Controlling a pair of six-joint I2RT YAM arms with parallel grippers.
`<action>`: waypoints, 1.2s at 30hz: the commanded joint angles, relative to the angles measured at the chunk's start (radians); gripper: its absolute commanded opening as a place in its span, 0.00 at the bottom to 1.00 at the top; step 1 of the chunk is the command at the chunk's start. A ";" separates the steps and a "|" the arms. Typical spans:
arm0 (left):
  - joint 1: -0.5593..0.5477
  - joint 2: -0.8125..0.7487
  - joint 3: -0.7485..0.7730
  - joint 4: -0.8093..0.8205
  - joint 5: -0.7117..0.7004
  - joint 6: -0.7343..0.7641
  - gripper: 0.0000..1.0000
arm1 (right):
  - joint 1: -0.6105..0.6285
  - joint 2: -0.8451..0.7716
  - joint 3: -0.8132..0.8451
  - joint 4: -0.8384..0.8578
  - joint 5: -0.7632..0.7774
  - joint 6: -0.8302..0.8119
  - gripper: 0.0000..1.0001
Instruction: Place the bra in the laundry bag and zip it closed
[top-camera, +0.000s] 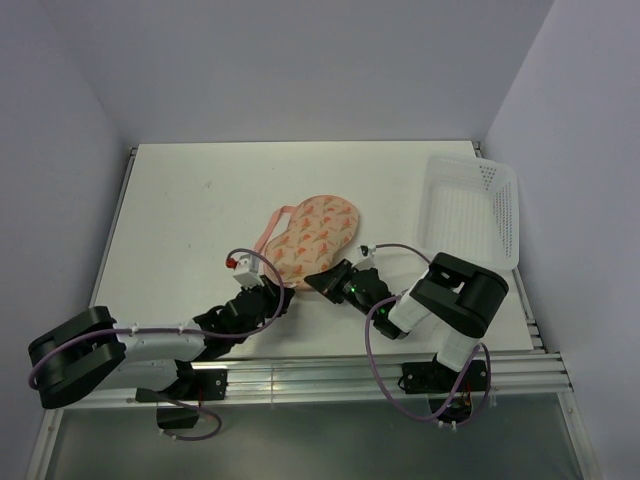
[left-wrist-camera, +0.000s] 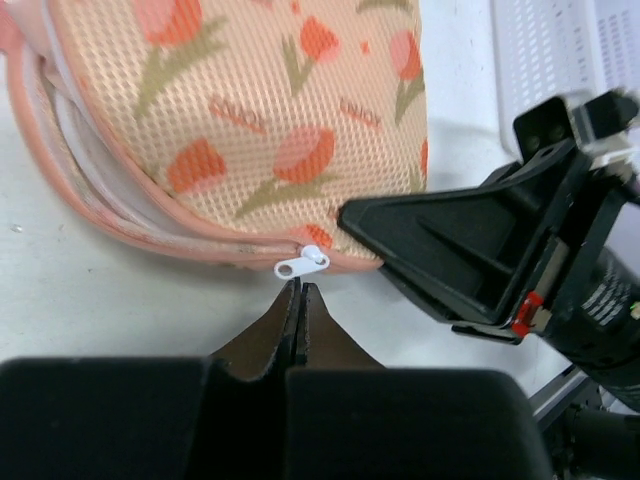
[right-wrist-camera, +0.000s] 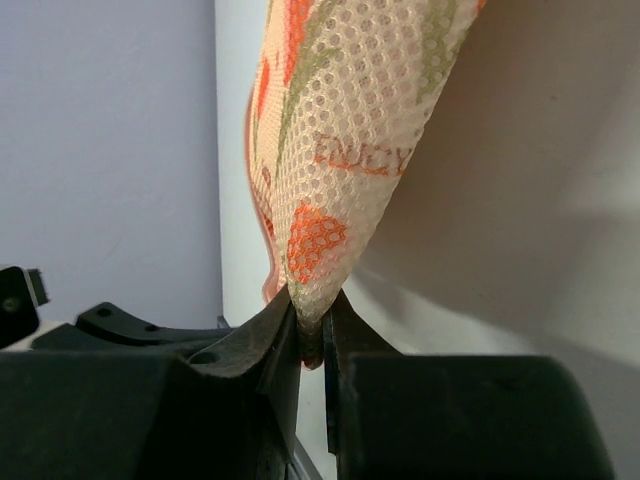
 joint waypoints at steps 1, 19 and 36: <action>0.000 -0.060 -0.004 -0.045 -0.069 -0.001 0.00 | -0.011 -0.005 -0.028 0.042 0.011 -0.028 0.06; -0.028 0.008 0.137 -0.131 0.077 0.099 0.54 | -0.020 -0.024 -0.037 0.039 0.006 -0.061 0.04; -0.029 0.075 0.243 -0.293 -0.107 0.008 0.42 | -0.022 -0.010 -0.024 0.039 -0.015 -0.069 0.04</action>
